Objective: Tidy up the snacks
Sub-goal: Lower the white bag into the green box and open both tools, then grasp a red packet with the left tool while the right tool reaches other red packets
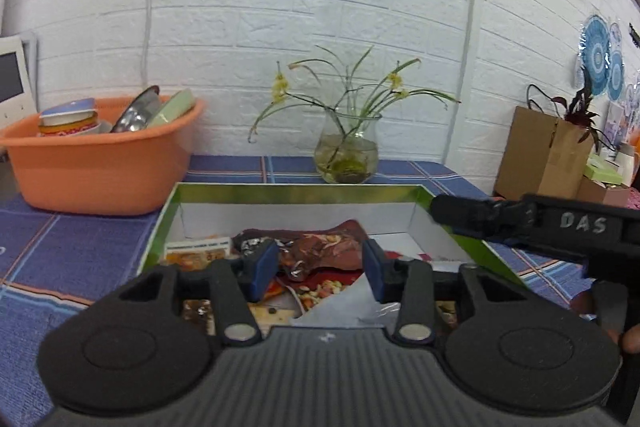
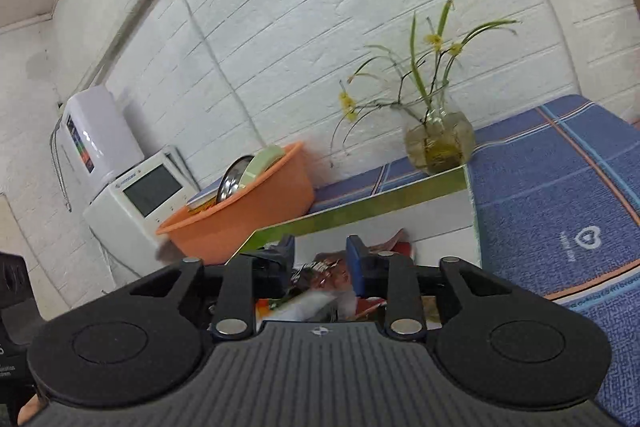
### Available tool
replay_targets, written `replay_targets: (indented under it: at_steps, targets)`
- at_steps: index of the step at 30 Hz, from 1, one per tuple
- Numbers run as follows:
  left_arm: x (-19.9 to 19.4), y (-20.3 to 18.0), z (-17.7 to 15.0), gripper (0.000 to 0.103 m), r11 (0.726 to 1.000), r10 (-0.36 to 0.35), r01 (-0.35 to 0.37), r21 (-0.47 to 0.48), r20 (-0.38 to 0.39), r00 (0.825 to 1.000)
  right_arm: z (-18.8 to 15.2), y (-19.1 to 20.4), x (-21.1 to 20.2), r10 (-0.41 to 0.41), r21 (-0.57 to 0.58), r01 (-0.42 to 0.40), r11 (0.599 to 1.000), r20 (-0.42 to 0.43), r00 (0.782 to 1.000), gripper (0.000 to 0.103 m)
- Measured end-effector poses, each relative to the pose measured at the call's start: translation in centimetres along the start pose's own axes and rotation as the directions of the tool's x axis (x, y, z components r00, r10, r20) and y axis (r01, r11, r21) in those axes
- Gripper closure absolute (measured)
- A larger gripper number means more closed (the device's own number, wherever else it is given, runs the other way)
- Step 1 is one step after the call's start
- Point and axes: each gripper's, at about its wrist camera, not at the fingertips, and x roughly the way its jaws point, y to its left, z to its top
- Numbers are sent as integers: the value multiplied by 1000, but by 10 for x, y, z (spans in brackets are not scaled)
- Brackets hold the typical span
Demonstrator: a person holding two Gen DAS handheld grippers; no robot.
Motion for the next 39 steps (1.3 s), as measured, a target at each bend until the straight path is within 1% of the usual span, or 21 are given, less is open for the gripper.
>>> replay_targets:
  at_steps: [1, 3, 5, 9, 10, 11, 12, 14, 16, 19, 21, 22, 25, 26, 28, 30, 32, 34, 35, 36, 39]
  targets:
    - [-4, 3, -1, 52, 1000, 15, -15, 9, 14, 1000, 1, -1, -8, -12, -11, 13, 1000, 25, 1000, 2]
    - [-13, 7, -3, 50, 999, 28, -29, 27, 31, 999, 5, -3, -22, -16, -50, 18, 999, 41, 999, 0]
    - [-29, 8, -5, 48, 999, 11, -13, 45, 38, 999, 8, -5, -39, 12, -88, -9, 996, 24, 1000, 0]
    - [-63, -2, -18, 42, 991, -92, 92, 98, -11, 996, 8, -13, -74, 35, -110, -41, 993, -54, 998, 0]
    - [-68, -7, -23, 42, 987, -117, 122, 107, -50, 992, 5, -14, -82, 36, -98, -45, 994, -89, 995, 3]
    - [-72, -11, -28, 42, 983, -140, 149, 102, -91, 986, 1, -16, -88, 42, -84, -52, 995, -120, 992, 13]
    - [-73, -15, -32, 42, 979, -168, 181, 89, -134, 977, -4, -18, -92, 42, -67, -52, 996, -147, 988, 17]
    - [-68, -21, -41, 42, 972, -222, 234, 36, -211, 952, -14, -22, -95, 20, -33, -28, 999, -209, 978, 42]
    - [-58, -27, -49, 42, 963, -262, 268, -14, -265, 928, -22, -27, -87, -12, -2, 12, 1000, -284, 959, 62]
    - [-38, -29, -57, 42, 961, -274, 246, -128, -311, 910, -33, -36, -74, -25, 43, 41, 998, -322, 946, 64]
    - [-28, -26, -60, 42, 944, -305, 241, -226, -318, 898, -37, -44, -64, -15, 100, 52, 994, -341, 940, 64]
    - [-25, -26, -60, 42, 942, -303, 231, -245, -319, 898, -39, -49, -59, -17, 130, 67, 989, -351, 936, 64]
    - [-18, -30, -62, 42, 940, -300, 217, -262, -337, 893, -46, -54, -46, -20, 157, 87, 984, -389, 921, 66]
    - [-14, -30, -63, 42, 936, -307, 215, -280, -345, 887, -47, -56, -46, -3, 169, 73, 983, -381, 925, 65]
    - [-11, -31, -65, 42, 928, -318, 222, -298, -328, 889, -47, -54, -43, 19, 179, 56, 982, -392, 920, 64]
    - [-9, -35, -65, 42, 933, -311, 225, -280, -315, 897, -48, -50, -38, 47, 179, 31, 983, -413, 910, 64]
    - [-9, -37, -67, 42, 936, -316, 242, -257, -304, 899, -48, -44, -36, 36, 153, 30, 988, -414, 909, 64]
    - [-11, -38, -68, 60, 937, -325, 261, -233, -304, 896, -48, -40, -35, 43, 128, 12, 992, -423, 905, 64]
    - [-11, -38, -68, 78, 937, -327, 265, -226, -310, 893, -48, -39, -34, 52, 124, 1, 992, -427, 903, 65]
    - [-13, -37, -68, 82, 940, -324, 265, -216, -316, 892, -49, -38, -34, 65, 128, -10, 992, -433, 899, 65]
    - [-16, -30, -70, 84, 941, -329, 278, -194, -317, 890, -53, -36, -34, 102, 159, -33, 987, -448, 888, 65]
